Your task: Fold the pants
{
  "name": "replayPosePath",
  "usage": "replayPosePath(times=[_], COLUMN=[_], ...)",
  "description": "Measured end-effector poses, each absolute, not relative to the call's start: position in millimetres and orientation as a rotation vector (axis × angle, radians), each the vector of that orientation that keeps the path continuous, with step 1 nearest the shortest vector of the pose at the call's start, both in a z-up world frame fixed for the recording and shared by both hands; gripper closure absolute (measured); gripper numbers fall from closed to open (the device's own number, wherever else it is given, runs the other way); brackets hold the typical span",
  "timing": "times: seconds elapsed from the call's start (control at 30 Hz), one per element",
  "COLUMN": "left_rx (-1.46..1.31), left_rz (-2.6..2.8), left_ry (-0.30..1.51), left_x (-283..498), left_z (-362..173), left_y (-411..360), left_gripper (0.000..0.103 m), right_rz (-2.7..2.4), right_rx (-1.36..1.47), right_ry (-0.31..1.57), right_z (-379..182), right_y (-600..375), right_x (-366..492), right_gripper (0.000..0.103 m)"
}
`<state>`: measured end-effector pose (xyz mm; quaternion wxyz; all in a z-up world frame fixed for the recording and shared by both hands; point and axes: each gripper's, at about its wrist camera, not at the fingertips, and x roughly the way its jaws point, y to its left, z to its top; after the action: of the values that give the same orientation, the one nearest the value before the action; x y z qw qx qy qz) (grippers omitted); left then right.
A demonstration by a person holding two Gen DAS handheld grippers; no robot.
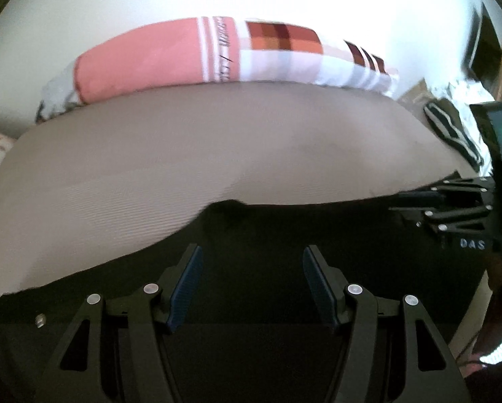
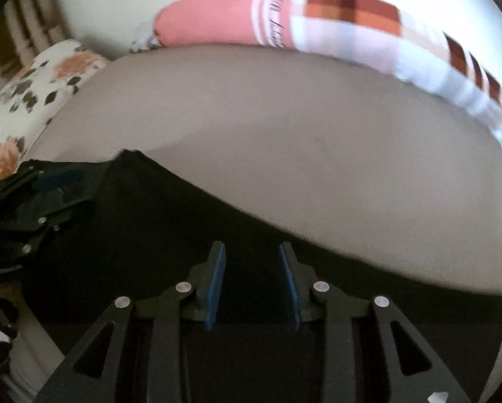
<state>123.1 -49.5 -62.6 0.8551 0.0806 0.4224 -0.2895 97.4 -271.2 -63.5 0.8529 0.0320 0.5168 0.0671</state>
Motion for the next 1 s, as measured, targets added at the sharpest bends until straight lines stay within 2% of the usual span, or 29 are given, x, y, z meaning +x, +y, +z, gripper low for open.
replayPosePath(times=[0.3, 0.6, 0.67, 0.73, 1.0], left_rx=[0.254, 0.19, 0.19, 0.187, 0.156], left_rz=[-0.511, -0.495, -0.491, -0.484, -0.439], left_ry=[0.946, 0.958, 0.955, 0.955, 0.955], left_x=[154, 160, 158, 156, 138], left_z=[-91, -94, -93, -92, -81], left_y=[-79, -78, -79, -76, -63], left_gripper=[0.042, 0.041, 0.041, 0.041, 0.041], right_rz=[0.049, 0.042, 0.049, 0.07, 0.094], right_rx=[0.088, 0.094, 0.097, 0.113, 0.204], right_ry=[1.058, 1.034, 1.032, 1.023, 0.974], right_z=[-82, -85, -85, -84, -67], right_y=[-276, -273, -272, -272, -285], right_x=[97, 99, 99, 98, 78], right_gripper=[0.073, 0.071, 0.068, 0.058, 0.052])
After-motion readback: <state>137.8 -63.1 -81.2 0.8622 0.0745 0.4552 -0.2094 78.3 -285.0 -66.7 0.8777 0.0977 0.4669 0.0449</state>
